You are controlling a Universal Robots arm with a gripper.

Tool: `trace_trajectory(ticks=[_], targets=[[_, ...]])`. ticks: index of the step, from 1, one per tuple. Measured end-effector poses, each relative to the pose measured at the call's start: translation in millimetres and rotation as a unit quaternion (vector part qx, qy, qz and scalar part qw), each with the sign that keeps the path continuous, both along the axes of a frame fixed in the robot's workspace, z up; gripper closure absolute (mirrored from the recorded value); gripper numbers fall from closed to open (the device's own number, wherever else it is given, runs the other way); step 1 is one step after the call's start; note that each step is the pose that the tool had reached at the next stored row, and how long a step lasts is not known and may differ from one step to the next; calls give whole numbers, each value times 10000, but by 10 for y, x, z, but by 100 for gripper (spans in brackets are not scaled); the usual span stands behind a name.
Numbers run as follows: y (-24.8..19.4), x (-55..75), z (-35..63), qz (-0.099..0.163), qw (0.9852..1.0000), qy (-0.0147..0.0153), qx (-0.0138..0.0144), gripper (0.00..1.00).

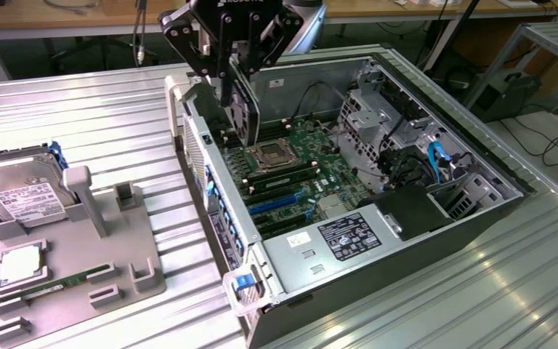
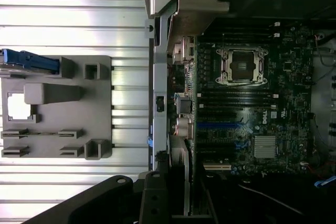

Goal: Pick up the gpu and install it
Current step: 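Pick up the gpu and move the gpu toward the slot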

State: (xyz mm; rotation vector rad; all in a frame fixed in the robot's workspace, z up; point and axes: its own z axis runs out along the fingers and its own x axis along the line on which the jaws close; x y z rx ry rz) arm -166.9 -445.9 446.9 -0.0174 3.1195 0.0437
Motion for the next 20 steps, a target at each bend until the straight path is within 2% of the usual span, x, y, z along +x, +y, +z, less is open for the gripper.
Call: trace_trajectory(ticks=[20], targets=[[0, 182, -7, 0, 10000, 0, 0, 73]])
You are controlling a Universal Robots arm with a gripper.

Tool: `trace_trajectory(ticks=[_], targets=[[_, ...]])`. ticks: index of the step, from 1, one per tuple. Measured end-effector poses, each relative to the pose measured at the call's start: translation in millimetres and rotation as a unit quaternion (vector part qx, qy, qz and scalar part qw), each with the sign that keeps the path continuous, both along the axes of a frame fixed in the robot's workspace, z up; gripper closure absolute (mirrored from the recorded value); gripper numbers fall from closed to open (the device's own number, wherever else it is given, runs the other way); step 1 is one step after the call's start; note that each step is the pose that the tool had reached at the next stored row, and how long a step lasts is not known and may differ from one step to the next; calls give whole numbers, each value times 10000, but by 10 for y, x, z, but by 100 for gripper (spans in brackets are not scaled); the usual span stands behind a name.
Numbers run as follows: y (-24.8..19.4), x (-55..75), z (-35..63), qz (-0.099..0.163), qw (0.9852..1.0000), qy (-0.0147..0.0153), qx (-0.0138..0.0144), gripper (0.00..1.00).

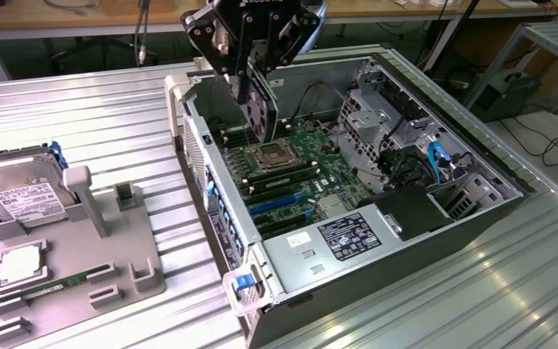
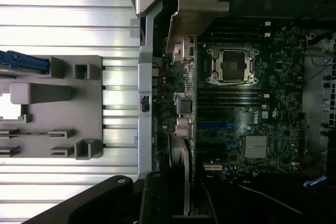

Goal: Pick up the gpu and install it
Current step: 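Pick up the gpu and move the gpu toward the slot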

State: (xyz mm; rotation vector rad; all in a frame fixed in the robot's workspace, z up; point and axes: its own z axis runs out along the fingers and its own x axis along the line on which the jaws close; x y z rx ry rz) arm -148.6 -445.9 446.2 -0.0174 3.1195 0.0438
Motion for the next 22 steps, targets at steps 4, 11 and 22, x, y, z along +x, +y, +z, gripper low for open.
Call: trace_trajectory(ticks=[4, 11, 22], targets=[[0, 47, -2, 0, 10000, 0, 0, 73], [0, 120, -3, 0, 10000, 0, 0, 73], [0, 224, -6, 0, 10000, 0, 0, 73]])
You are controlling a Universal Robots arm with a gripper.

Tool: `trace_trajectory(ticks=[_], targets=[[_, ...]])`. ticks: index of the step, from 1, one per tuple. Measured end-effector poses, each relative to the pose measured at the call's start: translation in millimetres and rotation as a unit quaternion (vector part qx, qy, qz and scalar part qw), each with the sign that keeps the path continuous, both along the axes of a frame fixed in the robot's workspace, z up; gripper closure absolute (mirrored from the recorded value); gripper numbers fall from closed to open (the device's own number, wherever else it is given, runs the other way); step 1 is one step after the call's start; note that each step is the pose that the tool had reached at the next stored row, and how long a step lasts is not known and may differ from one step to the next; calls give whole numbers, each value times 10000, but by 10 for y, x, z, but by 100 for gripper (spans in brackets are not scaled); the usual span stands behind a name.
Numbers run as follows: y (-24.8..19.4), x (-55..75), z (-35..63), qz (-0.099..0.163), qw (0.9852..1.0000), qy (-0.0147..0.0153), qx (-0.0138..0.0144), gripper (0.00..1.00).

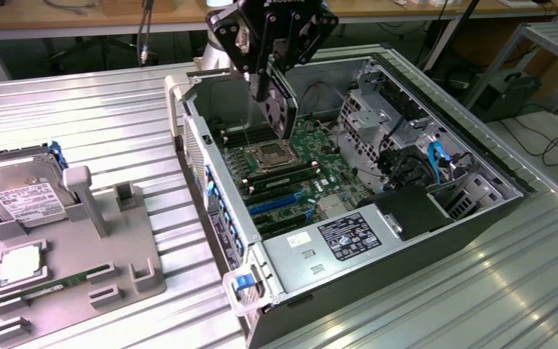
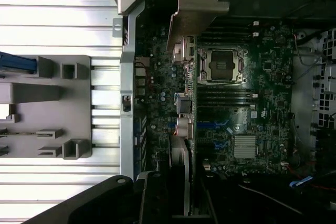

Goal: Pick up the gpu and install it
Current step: 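Pick up the gpu and move the gpu toward the slot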

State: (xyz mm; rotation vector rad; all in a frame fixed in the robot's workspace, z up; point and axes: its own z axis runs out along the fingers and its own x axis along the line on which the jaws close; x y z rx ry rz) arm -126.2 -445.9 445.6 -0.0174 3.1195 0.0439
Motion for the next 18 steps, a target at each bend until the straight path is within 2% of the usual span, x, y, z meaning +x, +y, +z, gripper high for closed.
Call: trace_trajectory(ticks=[18], targets=[[0, 252, -7, 0, 10000, 0, 0, 73]])
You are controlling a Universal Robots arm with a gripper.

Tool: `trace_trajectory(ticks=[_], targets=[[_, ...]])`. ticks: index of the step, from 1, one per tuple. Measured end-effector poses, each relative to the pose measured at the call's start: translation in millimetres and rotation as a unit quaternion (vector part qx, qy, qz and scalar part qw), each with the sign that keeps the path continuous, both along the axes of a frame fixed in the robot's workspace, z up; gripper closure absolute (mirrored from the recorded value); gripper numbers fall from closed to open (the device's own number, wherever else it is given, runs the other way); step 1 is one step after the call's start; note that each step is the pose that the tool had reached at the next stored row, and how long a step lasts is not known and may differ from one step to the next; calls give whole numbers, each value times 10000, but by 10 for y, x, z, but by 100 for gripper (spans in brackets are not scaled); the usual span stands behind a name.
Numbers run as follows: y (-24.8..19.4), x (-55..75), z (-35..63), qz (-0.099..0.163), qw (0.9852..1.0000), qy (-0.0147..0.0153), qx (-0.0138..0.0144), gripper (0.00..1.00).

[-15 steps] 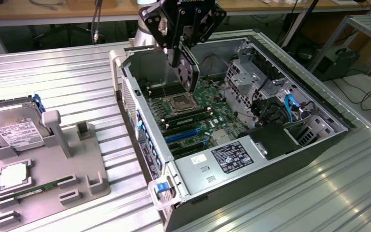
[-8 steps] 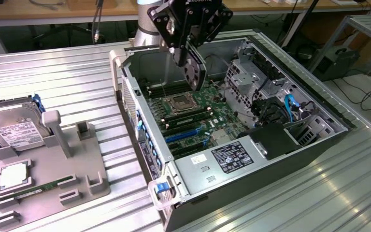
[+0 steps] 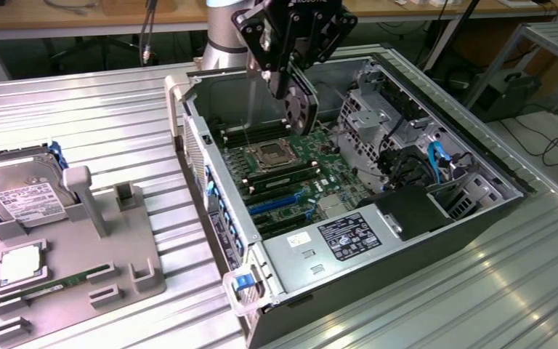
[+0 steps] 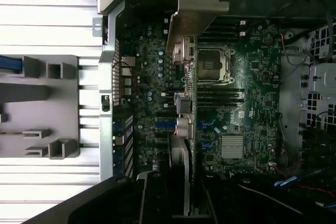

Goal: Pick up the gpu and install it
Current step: 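Pick up the gpu and move the gpu toward the slot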

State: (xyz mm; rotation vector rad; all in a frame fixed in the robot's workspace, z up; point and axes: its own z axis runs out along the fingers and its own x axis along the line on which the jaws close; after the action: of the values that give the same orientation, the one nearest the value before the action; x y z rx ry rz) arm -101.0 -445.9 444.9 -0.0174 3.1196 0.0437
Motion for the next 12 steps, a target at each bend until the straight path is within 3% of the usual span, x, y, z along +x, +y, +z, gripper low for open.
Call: trace_trajectory(ticks=[12], targets=[[0, 142, -1, 0, 10000, 0, 0, 73]])
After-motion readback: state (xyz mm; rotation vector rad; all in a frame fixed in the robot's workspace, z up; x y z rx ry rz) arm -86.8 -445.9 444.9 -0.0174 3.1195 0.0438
